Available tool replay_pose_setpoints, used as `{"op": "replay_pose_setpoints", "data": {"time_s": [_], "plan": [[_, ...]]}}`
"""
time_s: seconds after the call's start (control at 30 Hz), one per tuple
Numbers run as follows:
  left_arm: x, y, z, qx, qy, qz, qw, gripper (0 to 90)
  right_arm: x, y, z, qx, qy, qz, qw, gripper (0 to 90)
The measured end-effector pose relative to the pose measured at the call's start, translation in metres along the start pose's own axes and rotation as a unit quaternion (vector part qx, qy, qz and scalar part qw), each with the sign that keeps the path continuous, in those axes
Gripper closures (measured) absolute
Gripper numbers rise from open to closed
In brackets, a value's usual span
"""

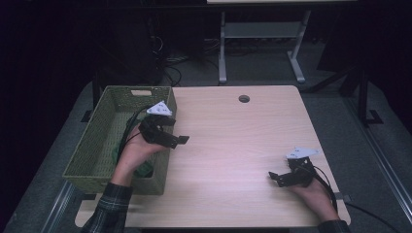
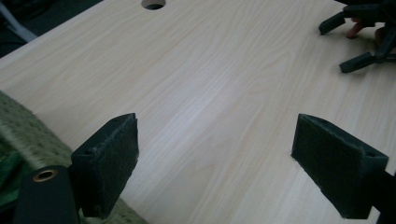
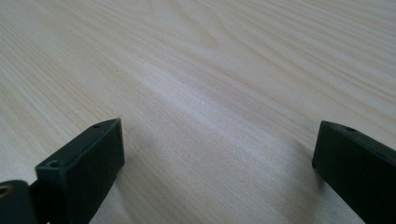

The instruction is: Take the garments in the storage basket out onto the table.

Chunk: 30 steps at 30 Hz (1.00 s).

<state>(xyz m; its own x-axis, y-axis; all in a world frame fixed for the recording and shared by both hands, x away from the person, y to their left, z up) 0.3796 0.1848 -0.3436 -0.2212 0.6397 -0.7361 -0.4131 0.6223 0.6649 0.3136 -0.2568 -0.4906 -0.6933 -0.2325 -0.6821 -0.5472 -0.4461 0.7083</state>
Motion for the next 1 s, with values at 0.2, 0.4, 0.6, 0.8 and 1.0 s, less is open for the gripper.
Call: {"op": "replay_pose_setpoints", "data": {"time_s": [0.2, 0.4, 0.6, 0.8, 1.0], "plan": [[0.004, 0.004, 0.014, -0.008, 0.003, -0.003, 1.0, 15.2, 0.0, 0.0, 0.0, -0.001, 0.0, 0.001, 1.0, 1.9], [0.015, 0.012, 0.025, -0.028, 0.004, 0.011, 0.9995, 16.6, 0.0, 0.0, -0.001, 0.002, -0.002, 0.0, 1.0, 1.9], [0.031, 0.021, 0.039, -0.05, 0.027, 0.021, 0.9982, 19.7, 0.0, 0.0, 0.0, 0.003, -0.004, 0.0, 1.0, 1.9], [0.046, 0.034, 0.051, -0.077, 0.044, 0.025, 0.9957, 24.8, 0.0, 0.0, -0.001, 0.003, -0.003, 0.0, 1.0, 1.9], [0.062, 0.039, 0.06, -0.099, 0.059, 0.04, 0.9926, 30.1, 0.0, 0.0, -0.001, 0.003, -0.004, 0.0, 1.0, 1.9]]}}
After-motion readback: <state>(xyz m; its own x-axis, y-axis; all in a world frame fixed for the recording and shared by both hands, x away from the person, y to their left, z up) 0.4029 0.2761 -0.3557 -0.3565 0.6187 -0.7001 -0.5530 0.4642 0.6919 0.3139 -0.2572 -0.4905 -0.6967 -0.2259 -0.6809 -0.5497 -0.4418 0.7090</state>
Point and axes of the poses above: each handheld gripper's, and its own axes: y roughly backward along the jaws, x roughly out of its underside, z roughly to its left, the point moved 1 cm from there along -y, roughly forward along the jaws, and after that the axes turned 12 degrees about -y, right-handed, at the moved point
